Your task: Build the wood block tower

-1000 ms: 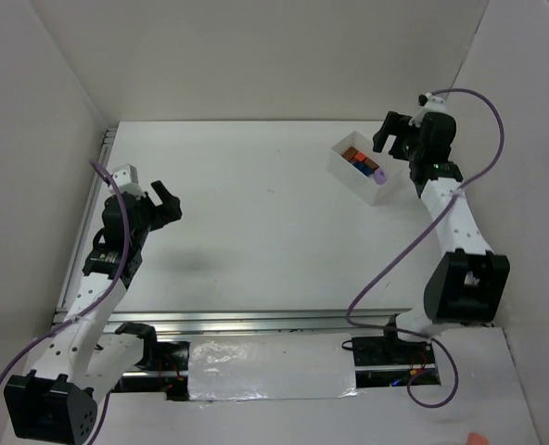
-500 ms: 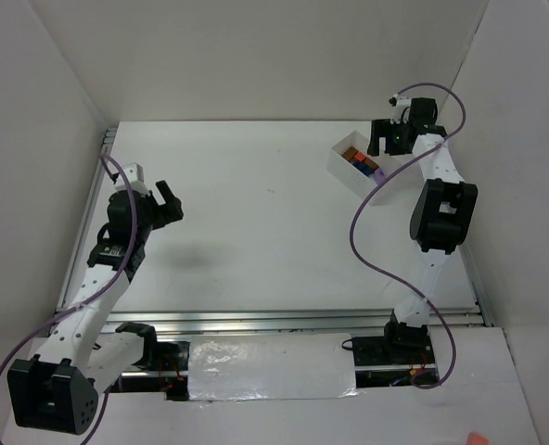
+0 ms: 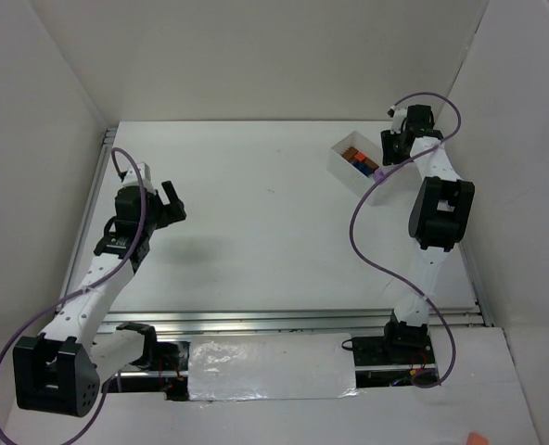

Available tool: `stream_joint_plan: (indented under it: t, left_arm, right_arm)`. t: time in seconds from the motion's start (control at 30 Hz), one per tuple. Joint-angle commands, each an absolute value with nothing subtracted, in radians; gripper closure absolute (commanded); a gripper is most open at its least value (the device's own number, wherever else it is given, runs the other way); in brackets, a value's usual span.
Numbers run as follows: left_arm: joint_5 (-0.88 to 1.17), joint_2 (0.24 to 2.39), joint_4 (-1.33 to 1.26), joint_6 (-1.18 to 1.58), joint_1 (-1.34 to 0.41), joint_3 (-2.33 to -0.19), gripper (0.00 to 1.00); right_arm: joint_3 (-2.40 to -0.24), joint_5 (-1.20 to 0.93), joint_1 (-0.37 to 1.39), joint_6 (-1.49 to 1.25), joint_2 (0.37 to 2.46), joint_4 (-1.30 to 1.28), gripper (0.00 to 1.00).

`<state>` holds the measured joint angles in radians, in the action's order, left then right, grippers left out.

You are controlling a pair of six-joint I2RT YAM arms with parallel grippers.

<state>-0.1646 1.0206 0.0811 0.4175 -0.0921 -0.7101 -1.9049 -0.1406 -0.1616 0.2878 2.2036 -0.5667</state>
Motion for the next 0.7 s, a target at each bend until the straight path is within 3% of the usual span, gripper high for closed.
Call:
stream_joint_plan:
  t: [0.0,0.1,0.37,0.43,0.6,0.67]
  left_arm:
    - [-0.164,1.028,0.04,0.399,-0.087,-0.761,0.01]
    - [-0.175,1.023,0.026,0.396,-0.087,-0.752,0.01]
    - [-0.221,1.0,0.037,0.402,-0.087,-0.741,0.01]
    - [-0.216,0.98,0.029,0.399,-0.086,-0.729,0.01]
    - [-0.218,0.954,0.035,0.397,-0.087,-0.726,0.01]
    - [-0.21,0.945,0.037,0.397,-0.087,-0.726,0.01]
  right_arm:
    - [-1.893,-0.1,-0.156,0.328,2.201,-0.522,0.5]
    - [-1.872,-0.089,-0.152,0.353,2.192,-0.511,0.62]
    - [-1.838,-0.106,-0.143,0.439,2.207,-0.523,0.78]
    - [-1.809,-0.097,-0.138,0.449,2.194,-0.508,1.0]
    - [-1.734,-0.04,-0.107,0.446,2.079,-0.433,1.0]
    - [-1.665,0.085,-0.062,0.475,1.986,-0.373,1.0]
